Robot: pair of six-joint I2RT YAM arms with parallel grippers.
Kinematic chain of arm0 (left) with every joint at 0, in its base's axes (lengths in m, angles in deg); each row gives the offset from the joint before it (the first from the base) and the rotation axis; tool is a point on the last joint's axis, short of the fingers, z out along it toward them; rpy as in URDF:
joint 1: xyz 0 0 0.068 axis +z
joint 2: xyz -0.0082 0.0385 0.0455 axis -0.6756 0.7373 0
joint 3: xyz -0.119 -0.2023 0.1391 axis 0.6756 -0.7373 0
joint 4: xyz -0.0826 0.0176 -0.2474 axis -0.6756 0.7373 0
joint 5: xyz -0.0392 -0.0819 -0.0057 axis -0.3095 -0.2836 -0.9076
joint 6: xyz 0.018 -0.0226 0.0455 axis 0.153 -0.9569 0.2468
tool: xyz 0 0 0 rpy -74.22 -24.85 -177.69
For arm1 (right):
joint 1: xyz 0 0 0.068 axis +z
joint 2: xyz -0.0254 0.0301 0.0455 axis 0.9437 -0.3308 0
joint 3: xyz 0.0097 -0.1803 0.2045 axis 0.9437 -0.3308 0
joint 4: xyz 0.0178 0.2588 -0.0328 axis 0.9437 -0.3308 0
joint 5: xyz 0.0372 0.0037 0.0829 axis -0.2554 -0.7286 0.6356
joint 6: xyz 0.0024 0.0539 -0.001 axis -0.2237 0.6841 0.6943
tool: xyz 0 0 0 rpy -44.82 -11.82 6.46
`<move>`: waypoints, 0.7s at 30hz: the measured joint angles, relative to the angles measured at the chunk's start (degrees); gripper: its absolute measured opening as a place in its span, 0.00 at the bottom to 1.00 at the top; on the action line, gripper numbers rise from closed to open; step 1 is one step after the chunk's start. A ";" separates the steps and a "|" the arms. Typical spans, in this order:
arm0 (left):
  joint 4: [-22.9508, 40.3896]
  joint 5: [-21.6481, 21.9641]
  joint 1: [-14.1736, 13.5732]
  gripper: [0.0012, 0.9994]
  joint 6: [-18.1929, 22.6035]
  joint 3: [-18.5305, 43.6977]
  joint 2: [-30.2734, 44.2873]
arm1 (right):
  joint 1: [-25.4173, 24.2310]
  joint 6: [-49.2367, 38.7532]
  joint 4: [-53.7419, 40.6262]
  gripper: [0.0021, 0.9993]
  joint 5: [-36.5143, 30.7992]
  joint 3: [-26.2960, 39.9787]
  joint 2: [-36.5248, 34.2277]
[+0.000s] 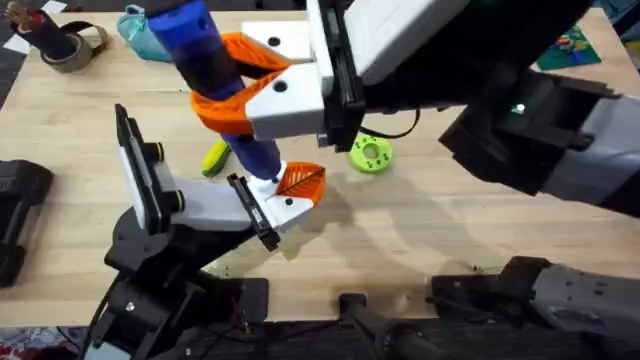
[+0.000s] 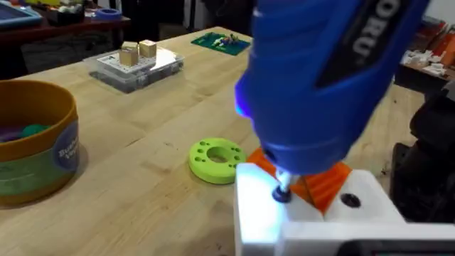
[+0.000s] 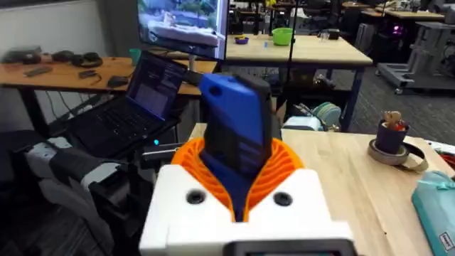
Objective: Pick up the gripper from the table and insert it into the empty holder that is missing its gripper. Then pick up a screw, insert it into the mounting hole, and use the screwdriver to tighten it. Finally, clean up the table by picking up the vegetable and placing it into the bucket.
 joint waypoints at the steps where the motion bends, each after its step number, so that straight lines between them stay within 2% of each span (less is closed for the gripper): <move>1: 0.00 0.00 0.00 0.01 0.00 0.00 0.00 | 0.00 0.00 -0.04 0.04 0.00 0.00 0.00; 21: 0.02 0.00 0.00 0.01 0.00 0.00 0.00 | 0.04 1.27 4.12 0.04 -0.22 -2.36 0.00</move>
